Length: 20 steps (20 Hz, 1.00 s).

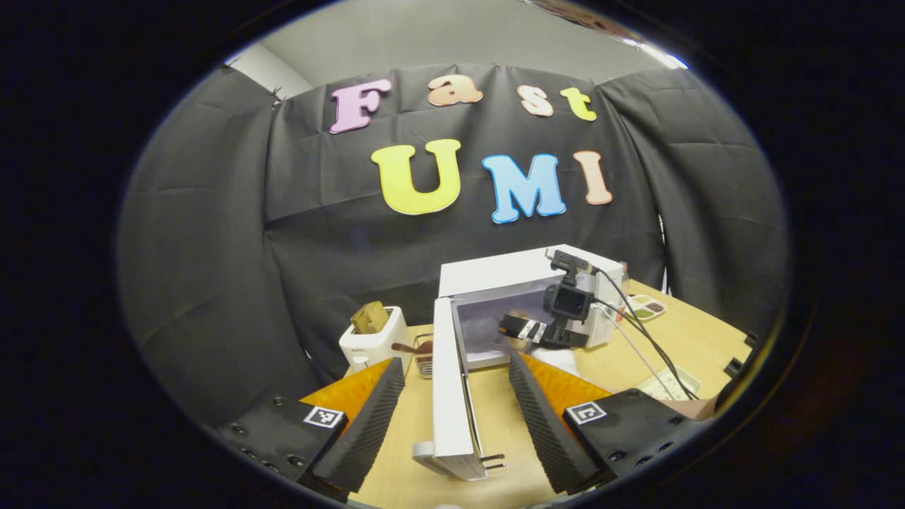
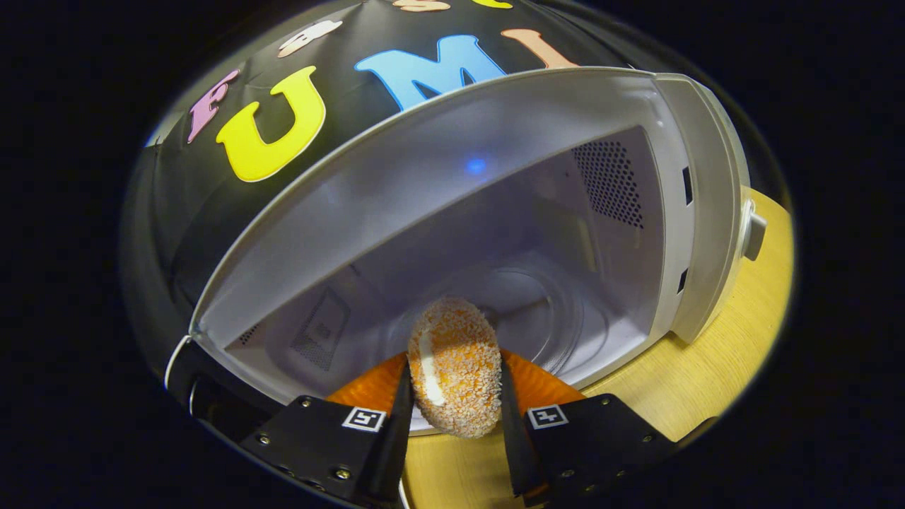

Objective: Open the microwave oven with the left hand, put the food in, and close the microwave oven.

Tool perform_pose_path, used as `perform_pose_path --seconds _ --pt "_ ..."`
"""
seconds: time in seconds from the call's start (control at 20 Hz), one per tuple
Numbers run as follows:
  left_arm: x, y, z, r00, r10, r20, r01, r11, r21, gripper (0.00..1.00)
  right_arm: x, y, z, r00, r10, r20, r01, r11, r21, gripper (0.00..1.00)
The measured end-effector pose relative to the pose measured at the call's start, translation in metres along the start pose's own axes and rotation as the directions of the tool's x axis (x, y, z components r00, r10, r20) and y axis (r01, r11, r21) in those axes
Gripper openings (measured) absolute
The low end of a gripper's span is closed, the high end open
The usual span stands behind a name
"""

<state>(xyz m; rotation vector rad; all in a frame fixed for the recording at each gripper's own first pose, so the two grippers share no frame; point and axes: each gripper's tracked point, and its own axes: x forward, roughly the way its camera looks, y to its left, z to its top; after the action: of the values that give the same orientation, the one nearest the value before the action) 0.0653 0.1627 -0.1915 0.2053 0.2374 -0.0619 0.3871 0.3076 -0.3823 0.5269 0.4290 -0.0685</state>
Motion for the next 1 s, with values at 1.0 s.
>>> perform_pose_path --seconds 1.0 --pt "-0.003 0.007 0.009 0.999 0.034 0.03 -0.035 0.999 0.031 1.0 -0.068 -0.011 0.031 0.995 0.018 0.093 -0.007 0.994 -0.11 0.97"
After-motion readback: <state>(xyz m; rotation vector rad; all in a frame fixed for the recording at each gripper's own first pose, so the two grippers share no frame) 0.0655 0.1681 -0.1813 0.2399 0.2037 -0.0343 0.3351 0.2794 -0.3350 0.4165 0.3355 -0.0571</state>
